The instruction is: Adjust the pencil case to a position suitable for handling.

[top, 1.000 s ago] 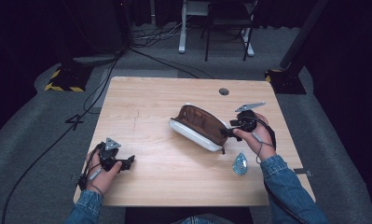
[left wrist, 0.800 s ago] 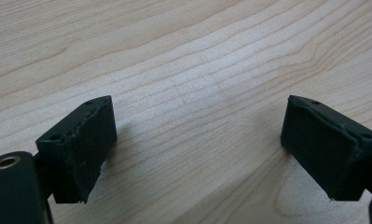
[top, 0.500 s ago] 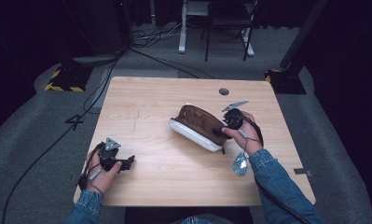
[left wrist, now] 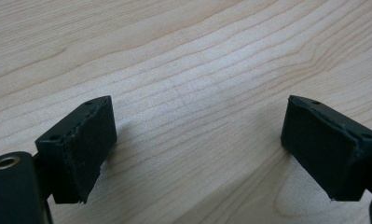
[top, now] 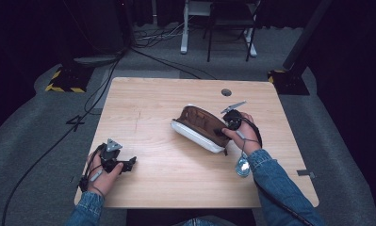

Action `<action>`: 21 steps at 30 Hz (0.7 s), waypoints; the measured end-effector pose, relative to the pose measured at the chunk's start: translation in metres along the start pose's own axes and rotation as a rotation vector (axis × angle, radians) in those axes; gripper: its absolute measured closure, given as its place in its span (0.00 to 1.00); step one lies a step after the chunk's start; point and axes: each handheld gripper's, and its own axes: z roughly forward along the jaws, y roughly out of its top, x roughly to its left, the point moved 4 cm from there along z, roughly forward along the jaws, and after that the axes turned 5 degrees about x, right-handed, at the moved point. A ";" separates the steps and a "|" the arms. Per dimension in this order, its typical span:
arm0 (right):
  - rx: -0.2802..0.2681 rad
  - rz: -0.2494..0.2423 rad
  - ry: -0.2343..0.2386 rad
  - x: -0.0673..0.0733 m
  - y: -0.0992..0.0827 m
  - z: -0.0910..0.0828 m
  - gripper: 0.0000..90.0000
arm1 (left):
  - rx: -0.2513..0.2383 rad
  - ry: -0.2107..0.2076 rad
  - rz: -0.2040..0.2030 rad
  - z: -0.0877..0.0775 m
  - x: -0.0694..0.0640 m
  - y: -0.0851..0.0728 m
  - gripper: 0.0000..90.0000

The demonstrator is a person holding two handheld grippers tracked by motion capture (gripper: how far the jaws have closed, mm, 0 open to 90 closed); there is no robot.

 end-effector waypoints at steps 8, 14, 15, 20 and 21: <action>0.013 -0.021 0.024 0.003 0.000 -0.001 0.94 | 0.000 0.000 0.000 0.000 0.000 0.000 0.12; 0.016 -0.018 0.022 0.002 0.001 -0.004 0.96 | 0.000 0.000 0.000 0.000 0.000 0.000 0.12; 0.016 -0.016 0.023 0.001 0.001 -0.004 0.97 | 0.000 0.000 0.000 0.000 0.000 0.000 0.12; 0.022 -0.009 0.032 0.002 0.001 -0.006 0.97 | 0.000 -0.001 0.001 0.000 0.000 0.000 0.12; 0.019 -0.012 0.031 0.002 0.001 -0.007 0.97 | 0.000 -0.001 0.001 0.000 0.000 0.000 0.12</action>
